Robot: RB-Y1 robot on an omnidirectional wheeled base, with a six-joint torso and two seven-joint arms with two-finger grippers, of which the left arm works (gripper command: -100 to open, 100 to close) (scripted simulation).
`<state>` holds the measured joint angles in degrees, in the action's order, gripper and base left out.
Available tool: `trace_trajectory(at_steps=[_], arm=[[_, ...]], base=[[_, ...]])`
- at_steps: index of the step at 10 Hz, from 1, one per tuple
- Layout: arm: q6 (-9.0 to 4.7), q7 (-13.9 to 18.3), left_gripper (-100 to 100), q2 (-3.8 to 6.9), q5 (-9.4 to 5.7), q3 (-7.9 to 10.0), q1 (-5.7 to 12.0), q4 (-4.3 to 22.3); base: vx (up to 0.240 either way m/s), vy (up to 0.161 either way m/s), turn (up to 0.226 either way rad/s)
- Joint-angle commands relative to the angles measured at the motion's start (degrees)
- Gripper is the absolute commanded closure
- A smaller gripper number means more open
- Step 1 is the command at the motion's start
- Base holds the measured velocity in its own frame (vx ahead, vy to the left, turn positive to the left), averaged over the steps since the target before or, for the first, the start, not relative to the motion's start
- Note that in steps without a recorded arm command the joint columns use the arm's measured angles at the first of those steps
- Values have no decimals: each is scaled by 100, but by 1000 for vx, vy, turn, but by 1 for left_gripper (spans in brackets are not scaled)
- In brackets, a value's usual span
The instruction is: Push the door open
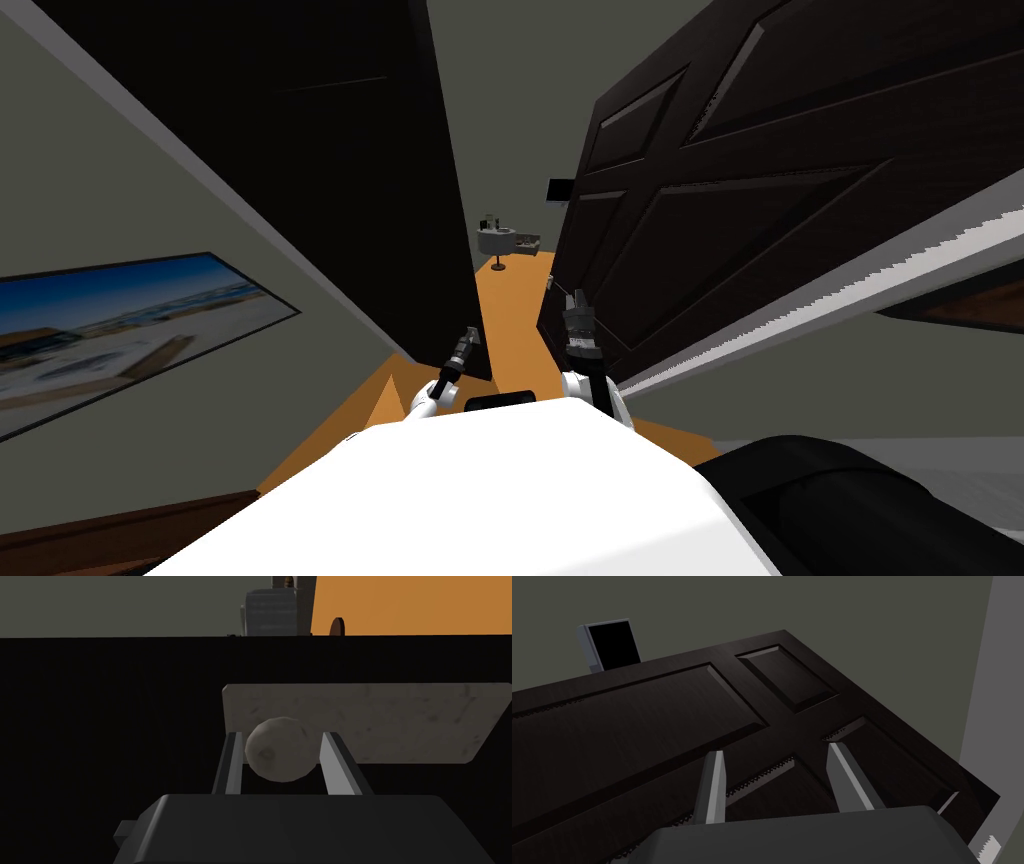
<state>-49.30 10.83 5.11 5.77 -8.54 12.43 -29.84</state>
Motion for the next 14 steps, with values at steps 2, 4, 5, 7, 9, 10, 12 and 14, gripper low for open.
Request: trace_trajectory(at_steps=[2,4,5,7,9,10,12,14], arm=[[15,-118,100,43,-68,129,29,-82],[20,-171,100,43,-95,178,34,-79],[29,-259,100,40,-140,260,41,-72],[43,-388,100,27,-206,382,51,-63],[44,-387,-100,-7,-209,372,73,15],[44,-387,-100,-7,-209,372,73,15],[67,-360,-100,-27,-208,354,79,2],[93,-330,-100,-62,-206,335,85,-12]], base=[[165,-48,23],[166,-75,32],[145,-45,43],[198,-55,112],[102,-63,86],[-154,-2,-4],[-213,-3,15],[-201,-26,27]])
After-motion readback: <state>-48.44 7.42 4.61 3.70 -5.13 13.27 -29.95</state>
